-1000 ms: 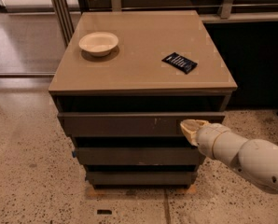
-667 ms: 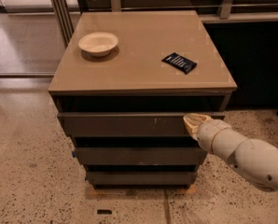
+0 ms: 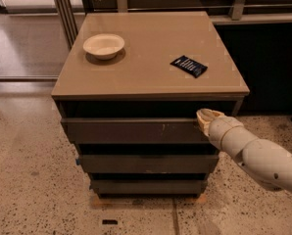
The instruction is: Open top drawer
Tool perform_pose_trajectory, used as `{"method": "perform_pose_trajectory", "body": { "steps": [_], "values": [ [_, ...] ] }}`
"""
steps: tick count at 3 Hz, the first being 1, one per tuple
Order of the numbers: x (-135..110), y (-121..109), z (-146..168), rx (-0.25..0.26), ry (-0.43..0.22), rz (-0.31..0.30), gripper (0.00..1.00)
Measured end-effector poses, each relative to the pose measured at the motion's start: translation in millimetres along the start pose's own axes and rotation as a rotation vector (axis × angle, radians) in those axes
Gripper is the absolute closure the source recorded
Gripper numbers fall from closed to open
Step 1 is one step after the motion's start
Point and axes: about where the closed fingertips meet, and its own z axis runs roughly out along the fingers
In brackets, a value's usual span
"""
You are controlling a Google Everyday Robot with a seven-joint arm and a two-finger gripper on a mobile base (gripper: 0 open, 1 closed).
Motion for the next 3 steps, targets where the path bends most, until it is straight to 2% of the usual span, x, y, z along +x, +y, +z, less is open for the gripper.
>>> {"method": "perform_pose_trajectory", "body": {
  "steps": [1, 3],
  "values": [
    [15.5, -7.4, 30.3, -0.030, 0.014, 0.065, 1.00],
    [16.7, -9.9, 41.4, -0.053, 0.032, 0.105, 1.00]
  ]
}}
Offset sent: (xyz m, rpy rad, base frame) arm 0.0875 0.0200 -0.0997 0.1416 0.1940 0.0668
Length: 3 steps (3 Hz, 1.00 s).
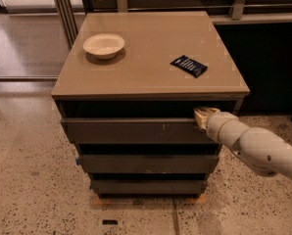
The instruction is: Open top drawer
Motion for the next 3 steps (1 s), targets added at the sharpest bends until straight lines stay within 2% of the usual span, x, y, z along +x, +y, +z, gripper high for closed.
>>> {"method": "perform_pose_trajectory", "body": {
  "steps": [1, 2, 3],
  "values": [
    [0.0, 0.0, 0.0, 0.000, 0.000, 0.000, 1.00],
    [4.2, 0.0, -0.4, -0.001, 0.051, -0.011, 1.00],
    [5.5, 18.5, -2.6, -0.034, 0.124, 0.007, 1.00]
  ]
}}
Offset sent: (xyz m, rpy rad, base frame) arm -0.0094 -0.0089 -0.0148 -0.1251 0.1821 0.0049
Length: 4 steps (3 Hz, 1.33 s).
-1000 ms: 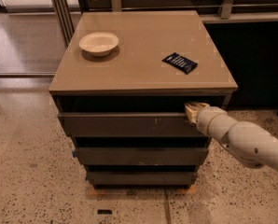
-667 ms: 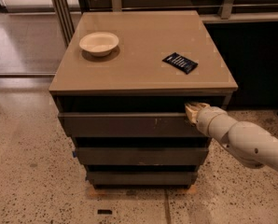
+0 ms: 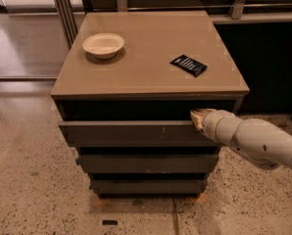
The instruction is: Open top drawer
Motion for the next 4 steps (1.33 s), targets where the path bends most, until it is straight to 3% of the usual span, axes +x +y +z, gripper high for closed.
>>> {"method": "perform_pose_trajectory", "body": {
  "steps": [3, 4],
  "values": [
    [29.2, -8.3, -30.2, 0.012, 0.147, 0.105, 1.00],
    [29.2, -8.3, -30.2, 0.012, 0.147, 0.105, 1.00]
  ]
}}
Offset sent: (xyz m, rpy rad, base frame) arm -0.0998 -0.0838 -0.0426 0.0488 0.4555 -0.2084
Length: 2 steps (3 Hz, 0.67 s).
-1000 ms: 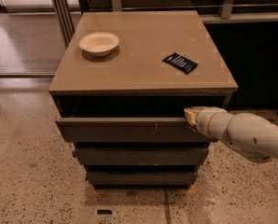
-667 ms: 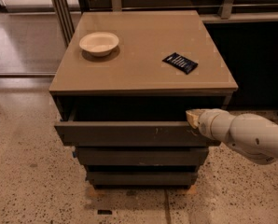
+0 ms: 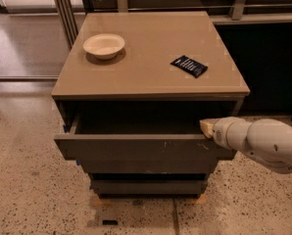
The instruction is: Open top drawer
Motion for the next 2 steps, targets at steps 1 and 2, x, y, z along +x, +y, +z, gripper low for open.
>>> {"method": "perform_pose_trajectory", "body": {
  "steps": [1, 2],
  "values": [
    [0.2, 11.8, 4.6, -0.082, 0.015, 0.006, 1.00],
    [13.4, 25.7, 5.6, -0.201, 0.042, 0.025, 1.00]
  ]
}}
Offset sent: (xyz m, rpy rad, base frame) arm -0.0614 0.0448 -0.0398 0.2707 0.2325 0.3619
